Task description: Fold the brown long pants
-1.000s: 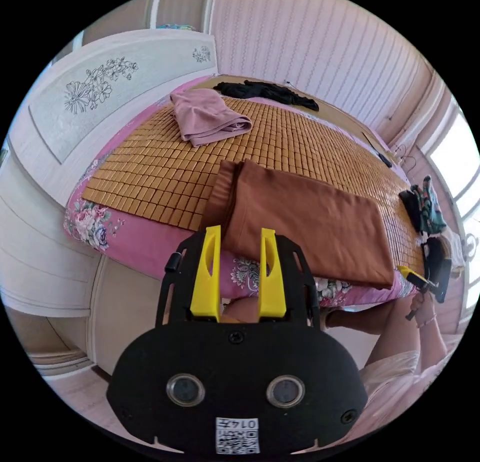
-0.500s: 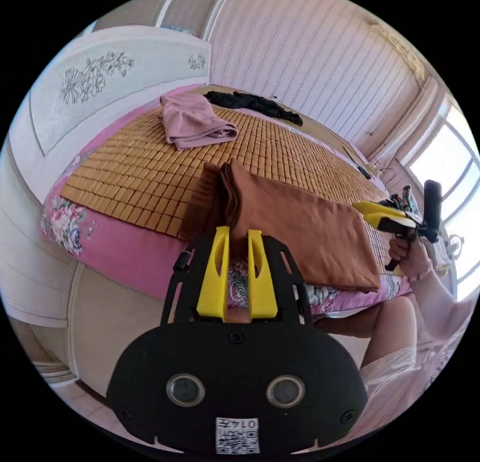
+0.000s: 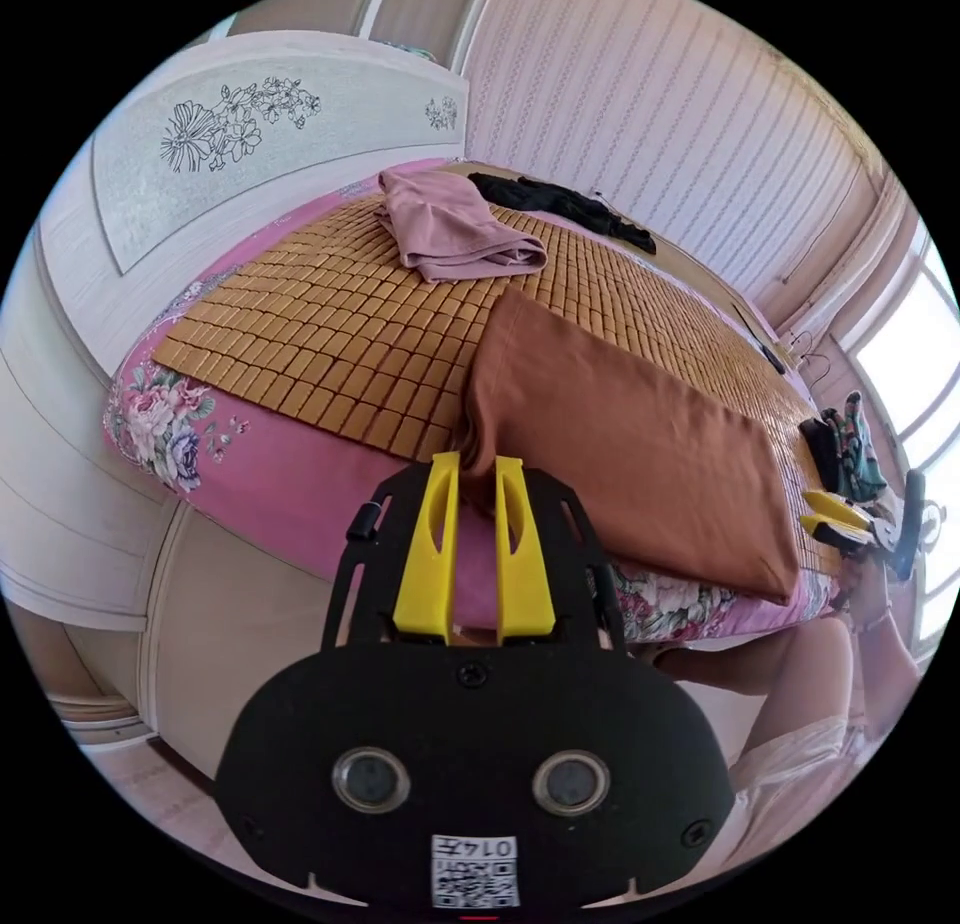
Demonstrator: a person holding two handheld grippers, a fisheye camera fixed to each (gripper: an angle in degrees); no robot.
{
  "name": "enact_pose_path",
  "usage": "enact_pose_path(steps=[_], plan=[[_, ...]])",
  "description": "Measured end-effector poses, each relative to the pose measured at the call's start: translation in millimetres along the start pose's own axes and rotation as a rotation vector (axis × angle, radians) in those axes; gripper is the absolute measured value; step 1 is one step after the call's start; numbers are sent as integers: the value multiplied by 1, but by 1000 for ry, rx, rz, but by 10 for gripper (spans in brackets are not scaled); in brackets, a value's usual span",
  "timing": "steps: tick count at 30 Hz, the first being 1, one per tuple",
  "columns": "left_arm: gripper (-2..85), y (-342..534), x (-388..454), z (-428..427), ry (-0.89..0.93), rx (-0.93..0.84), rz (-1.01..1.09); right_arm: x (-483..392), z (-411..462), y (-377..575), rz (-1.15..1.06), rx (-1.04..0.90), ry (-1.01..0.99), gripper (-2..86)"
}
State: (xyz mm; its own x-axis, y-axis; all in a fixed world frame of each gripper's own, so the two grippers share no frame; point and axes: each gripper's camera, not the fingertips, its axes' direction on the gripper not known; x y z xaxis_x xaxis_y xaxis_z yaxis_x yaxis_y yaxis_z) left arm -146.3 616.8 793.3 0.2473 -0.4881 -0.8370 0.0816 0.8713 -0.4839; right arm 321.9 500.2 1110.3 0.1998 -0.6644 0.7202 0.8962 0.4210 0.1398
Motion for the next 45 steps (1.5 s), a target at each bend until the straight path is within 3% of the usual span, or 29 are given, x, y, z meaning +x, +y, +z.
enact_pose_path(steps=[3, 8, 11, 16, 20, 23, 28, 33, 35, 38, 41, 43, 45], plan=[[61, -2, 6, 5, -46, -14, 45, 36, 4, 42, 225, -69, -84, 179], [62, -9, 8, 15, -60, -33, 42, 88, 46, 92, 653, -66, -694, 116], [59, -10, 10, 20, -65, -36, 38, 100, 43, 95, 668, -51, -800, 58], [53, -16, 32, 26, -86, -55, 126, 122, -9, 72, 565, 136, -925, 36], [59, -6, 80, 34, 77, -73, 248, 167, -68, 80, 577, 243, -758, 35], [71, 4, 110, 58, 165, -136, 321, 189, -76, 108, 732, 124, -612, 30], [88, -8, 113, 63, 137, -196, 305, 184, -99, 121, 811, 164, -388, 8], [16, -10, 127, 31, -75, -59, 415, 111, -96, 22, 389, 125, -269, 0], [-4, -5, 158, 26, 162, 43, 525, 58, -75, -40, 178, 119, -259, -2], [-9, 10, 224, 67, 364, -67, 660, -1, -33, -115, -27, -11, -120, -3], [-10, 40, 288, 108, 341, -107, 763, -33, 27, -163, -130, -205, 140, -5], [-10, 50, 311, 125, 347, -108, 784, -39, 65, -174, -139, -329, 178, -7], [-10, 58, 326, 146, 303, -141, 809, -45, 67, -180, -162, -310, 213, -7]])
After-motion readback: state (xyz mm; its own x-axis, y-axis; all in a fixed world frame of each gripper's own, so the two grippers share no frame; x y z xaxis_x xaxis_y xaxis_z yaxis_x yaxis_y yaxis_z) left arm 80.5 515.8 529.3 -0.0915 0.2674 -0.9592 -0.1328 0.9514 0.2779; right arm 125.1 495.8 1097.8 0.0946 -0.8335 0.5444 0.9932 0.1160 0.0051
